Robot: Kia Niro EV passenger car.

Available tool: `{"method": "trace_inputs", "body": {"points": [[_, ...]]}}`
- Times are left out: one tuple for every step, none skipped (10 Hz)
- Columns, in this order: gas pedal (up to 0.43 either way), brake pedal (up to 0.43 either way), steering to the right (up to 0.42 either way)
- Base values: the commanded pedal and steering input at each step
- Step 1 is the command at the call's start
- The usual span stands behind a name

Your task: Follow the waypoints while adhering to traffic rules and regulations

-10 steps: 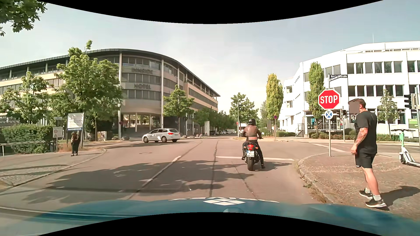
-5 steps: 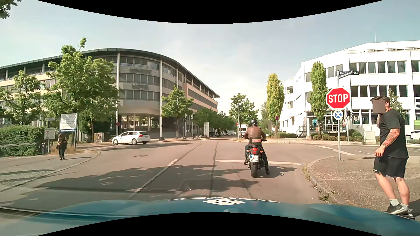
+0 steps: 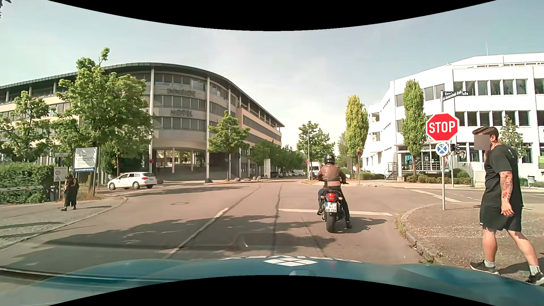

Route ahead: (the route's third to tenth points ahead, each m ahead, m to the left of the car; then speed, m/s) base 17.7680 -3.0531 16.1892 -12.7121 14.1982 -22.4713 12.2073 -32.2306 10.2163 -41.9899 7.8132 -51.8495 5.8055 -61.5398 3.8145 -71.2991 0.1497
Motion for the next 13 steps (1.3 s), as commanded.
{"method": "trace_inputs", "body": {"points": [[0.0,0.244,0.014],[0.0,0.25,0.014],[0.0,0.25,0.013],[0.0,0.256,0.013],[0.0,0.262,0.013],[0.0,0.274,0.013],[0.0,0.268,0.013],[0.0,0.268,0.012],[0.0,0.274,0.012],[0.0,0.274,0.013],[0.0,0.274,0.013],[0.0,0.274,0.013],[0.0,0.274,0.015]]}}
